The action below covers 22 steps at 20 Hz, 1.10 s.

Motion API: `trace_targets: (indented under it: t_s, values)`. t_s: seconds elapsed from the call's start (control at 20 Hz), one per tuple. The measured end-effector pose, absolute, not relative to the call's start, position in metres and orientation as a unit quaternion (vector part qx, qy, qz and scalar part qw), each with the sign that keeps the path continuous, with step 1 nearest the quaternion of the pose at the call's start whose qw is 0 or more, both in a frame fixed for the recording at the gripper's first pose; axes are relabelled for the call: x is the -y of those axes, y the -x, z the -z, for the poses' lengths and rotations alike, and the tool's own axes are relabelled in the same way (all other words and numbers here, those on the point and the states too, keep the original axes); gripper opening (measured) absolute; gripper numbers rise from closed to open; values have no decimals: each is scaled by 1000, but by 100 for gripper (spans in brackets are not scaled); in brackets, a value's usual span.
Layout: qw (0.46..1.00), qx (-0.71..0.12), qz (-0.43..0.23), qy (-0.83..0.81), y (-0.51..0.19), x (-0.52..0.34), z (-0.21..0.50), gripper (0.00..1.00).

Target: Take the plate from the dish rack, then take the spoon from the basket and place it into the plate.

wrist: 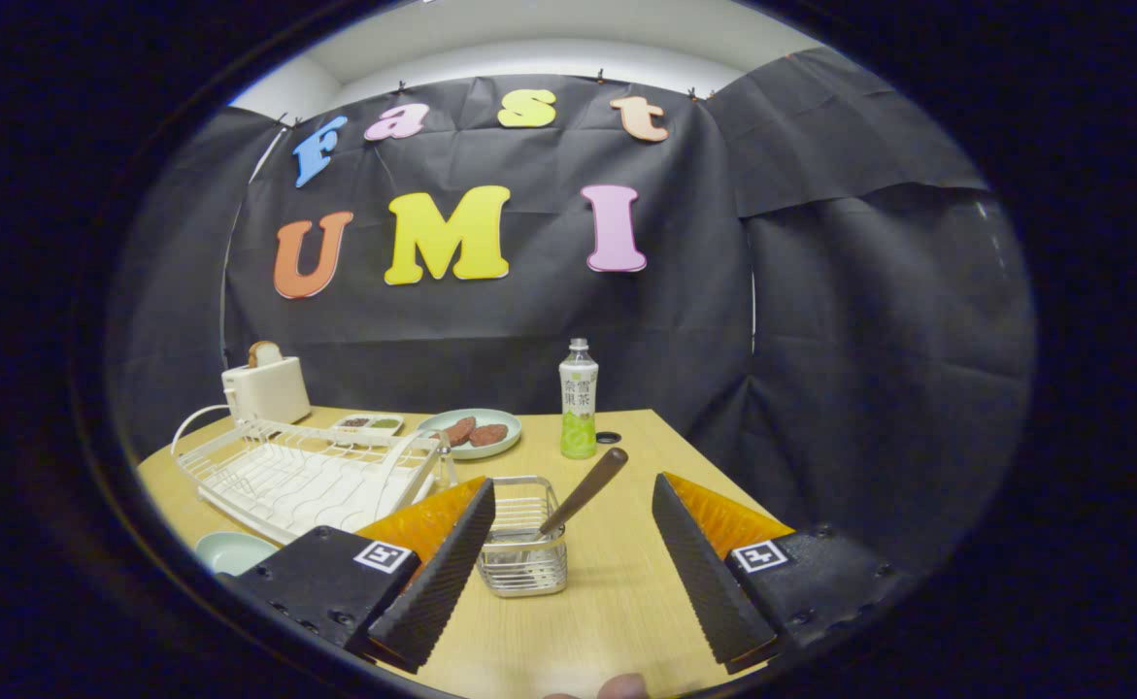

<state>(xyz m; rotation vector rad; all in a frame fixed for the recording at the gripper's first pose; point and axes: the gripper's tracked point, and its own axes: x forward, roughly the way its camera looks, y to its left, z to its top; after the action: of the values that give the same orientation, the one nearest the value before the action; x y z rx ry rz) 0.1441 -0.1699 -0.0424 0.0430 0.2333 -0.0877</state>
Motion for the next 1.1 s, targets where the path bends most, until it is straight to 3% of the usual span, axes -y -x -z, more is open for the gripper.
trace_targets:
  t_s: [0.2, 0.5, 0.7, 0.8, 1.1]
  values:
    - [990, -130, 38, -39, -171, 175, 60, 98]
    - [991, -126, 16, -47, -188, 162, 59, 73]
    - [992, -111, 15, -54, -191, 153, 45, 50]
    - [992, -109, 6, -65, -192, 145, 39, 30]
    - [993, -97, 10, -63, -188, 138, 27, 15]
